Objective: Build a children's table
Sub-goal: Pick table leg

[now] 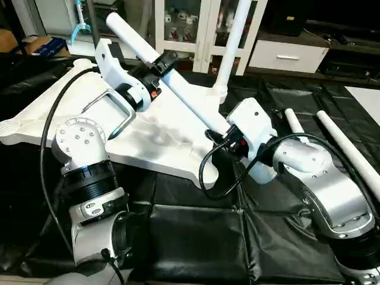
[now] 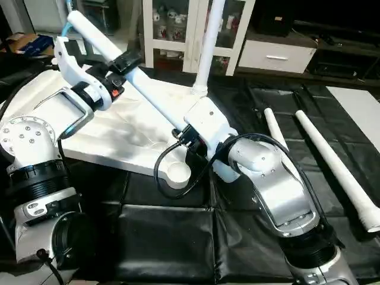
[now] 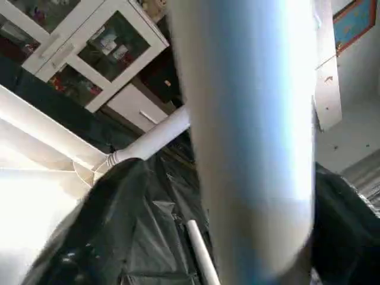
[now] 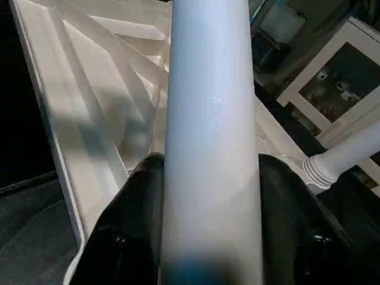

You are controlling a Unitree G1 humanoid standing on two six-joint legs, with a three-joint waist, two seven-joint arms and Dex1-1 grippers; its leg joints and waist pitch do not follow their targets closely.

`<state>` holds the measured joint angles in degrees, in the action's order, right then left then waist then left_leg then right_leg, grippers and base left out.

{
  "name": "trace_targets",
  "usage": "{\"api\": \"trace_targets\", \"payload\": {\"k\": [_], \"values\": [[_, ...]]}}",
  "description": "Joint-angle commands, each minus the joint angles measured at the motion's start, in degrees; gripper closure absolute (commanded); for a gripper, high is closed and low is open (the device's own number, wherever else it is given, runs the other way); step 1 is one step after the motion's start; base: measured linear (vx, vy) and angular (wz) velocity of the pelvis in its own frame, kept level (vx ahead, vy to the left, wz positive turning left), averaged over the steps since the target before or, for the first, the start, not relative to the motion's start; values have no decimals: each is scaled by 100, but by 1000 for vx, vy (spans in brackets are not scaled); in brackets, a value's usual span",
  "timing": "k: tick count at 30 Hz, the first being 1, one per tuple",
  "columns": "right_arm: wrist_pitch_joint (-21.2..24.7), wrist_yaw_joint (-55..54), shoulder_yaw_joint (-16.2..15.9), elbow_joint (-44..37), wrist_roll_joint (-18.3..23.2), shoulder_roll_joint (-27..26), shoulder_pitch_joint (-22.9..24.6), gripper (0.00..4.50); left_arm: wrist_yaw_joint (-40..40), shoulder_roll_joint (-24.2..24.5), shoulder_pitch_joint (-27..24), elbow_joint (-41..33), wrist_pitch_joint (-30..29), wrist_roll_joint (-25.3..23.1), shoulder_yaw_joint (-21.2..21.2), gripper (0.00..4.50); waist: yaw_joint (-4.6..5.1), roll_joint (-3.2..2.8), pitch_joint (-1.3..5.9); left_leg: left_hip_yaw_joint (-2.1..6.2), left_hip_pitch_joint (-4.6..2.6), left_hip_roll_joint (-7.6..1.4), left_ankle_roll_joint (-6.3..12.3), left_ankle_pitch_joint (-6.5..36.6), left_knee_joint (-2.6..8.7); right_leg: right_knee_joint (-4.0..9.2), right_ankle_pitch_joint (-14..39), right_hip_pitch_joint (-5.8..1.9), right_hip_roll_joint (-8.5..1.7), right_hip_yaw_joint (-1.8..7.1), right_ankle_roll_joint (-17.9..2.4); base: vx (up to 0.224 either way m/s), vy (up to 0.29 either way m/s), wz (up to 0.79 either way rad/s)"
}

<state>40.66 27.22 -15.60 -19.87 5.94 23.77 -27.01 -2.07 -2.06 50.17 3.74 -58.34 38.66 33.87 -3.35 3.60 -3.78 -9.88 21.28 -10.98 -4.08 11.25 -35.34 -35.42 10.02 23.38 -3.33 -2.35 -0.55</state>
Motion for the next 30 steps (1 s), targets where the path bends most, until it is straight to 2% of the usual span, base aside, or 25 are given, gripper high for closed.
{"api": "trace_targets", "payload": {"k": [1, 7, 17, 19, 24, 25, 30], "values": [[-119, -42, 102, -22, -83, -2, -61, 275, 118, 33, 79, 73, 45, 54, -81, 89, 1, -32, 428, 46, -73, -154, 43, 537, 379, 359, 663, -327, -358, 239, -986, 0, 0, 0], [-183, -104, 114, 27, -133, -13, -84, 275, 70, 54, 55, 58, 56, 176, -127, 160, -7, -37, 432, 46, -74, -153, 24, 509, 381, 347, 584, -329, -355, 240, -1009, 0, 0, 0], [-269, -103, 64, 80, -249, 25, -125, 275, 76, 64, 31, 48, 118, 270, -167, 237, 1, -42, 431, 45, -78, -155, -5, 542, 380, 347, 596, -335, -359, 242, -1003, 0, 0, 0], [-254, -100, 111, 114, -194, -8, -126, 205, 78, 100, 29, 57, 156, 295, -196, 254, 0, -52, 433, 44, -83, -151, -12, 543, 378, 346, 567, -332, -355, 242, -1014, 0, 0, 0], [-175, -67, 249, 154, -34, -84, -145, 185, 46, 167, 82, 86, 212, 362, -203, 269, 5, -55, 433, 45, -81, -151, 6, 534, 381, 338, 508, -332, -345, 240, -1014, 0, 0, 0], [-180, -59, 256, 157, -38, -97, -129, 163, 45, 165, 84, 82, 218, 388, -190, 282, 7, -66, 436, 48, -84, -155, -12, 534, 382, 336, 488, -336, -348, 240, -1018, 0, 0, 0], [-140, -38, 362, 157, 37, -180, -150, 120, 48, 158, 86, 90, 222, 460, -170, 292, 1, -69, 436, 45, -86, -155, -22, 522, 382, 331, 444, -338, -350, 239, -1061, 0, 0, 0]]}}
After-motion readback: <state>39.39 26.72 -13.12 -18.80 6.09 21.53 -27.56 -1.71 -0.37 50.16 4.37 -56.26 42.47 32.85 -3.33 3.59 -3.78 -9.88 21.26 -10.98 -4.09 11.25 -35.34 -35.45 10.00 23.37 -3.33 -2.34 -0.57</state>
